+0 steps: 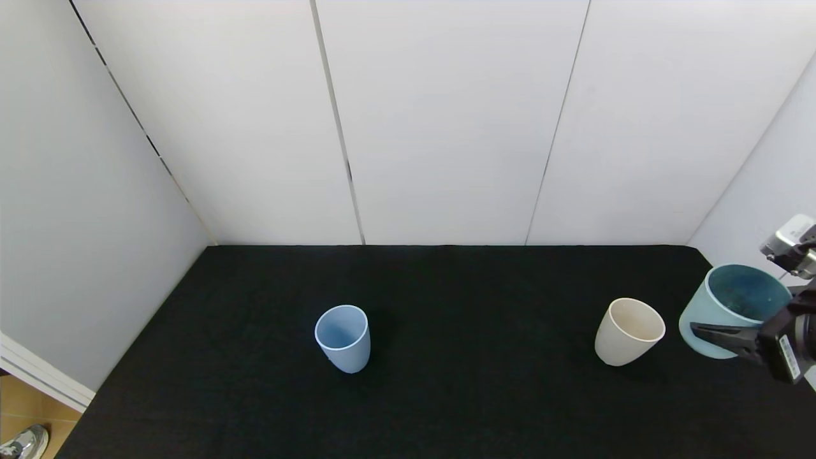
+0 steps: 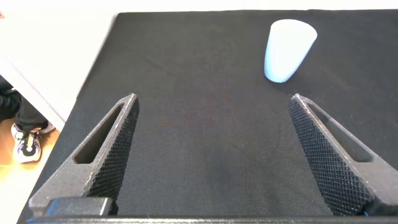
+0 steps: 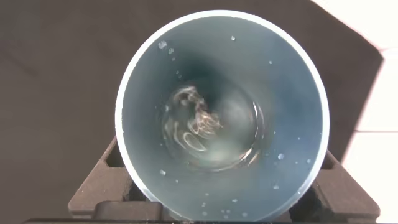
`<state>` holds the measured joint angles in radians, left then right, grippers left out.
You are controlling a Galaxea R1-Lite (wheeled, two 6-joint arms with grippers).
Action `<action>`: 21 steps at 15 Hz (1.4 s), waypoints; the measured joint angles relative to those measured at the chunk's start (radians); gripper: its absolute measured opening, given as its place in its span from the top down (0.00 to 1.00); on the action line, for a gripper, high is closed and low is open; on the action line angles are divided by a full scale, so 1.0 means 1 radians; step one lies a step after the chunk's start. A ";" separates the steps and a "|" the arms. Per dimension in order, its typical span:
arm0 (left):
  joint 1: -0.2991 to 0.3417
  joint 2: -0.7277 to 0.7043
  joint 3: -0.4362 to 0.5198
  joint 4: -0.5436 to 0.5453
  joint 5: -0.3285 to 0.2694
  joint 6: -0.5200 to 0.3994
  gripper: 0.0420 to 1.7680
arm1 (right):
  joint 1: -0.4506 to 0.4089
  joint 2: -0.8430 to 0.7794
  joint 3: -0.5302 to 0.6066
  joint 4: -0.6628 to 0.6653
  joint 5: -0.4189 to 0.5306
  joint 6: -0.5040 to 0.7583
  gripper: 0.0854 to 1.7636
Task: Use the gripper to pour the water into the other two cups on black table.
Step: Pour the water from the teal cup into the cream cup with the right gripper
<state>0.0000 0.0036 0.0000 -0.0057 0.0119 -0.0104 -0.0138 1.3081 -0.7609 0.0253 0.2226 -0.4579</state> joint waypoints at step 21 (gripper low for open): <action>0.000 0.000 0.000 0.000 0.000 0.000 0.03 | 0.009 0.344 -0.223 -0.003 -0.456 -0.523 0.33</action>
<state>0.0000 0.0036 0.0000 -0.0057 0.0119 -0.0100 -0.0053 1.6523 -0.9836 0.0219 -0.2336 -0.9809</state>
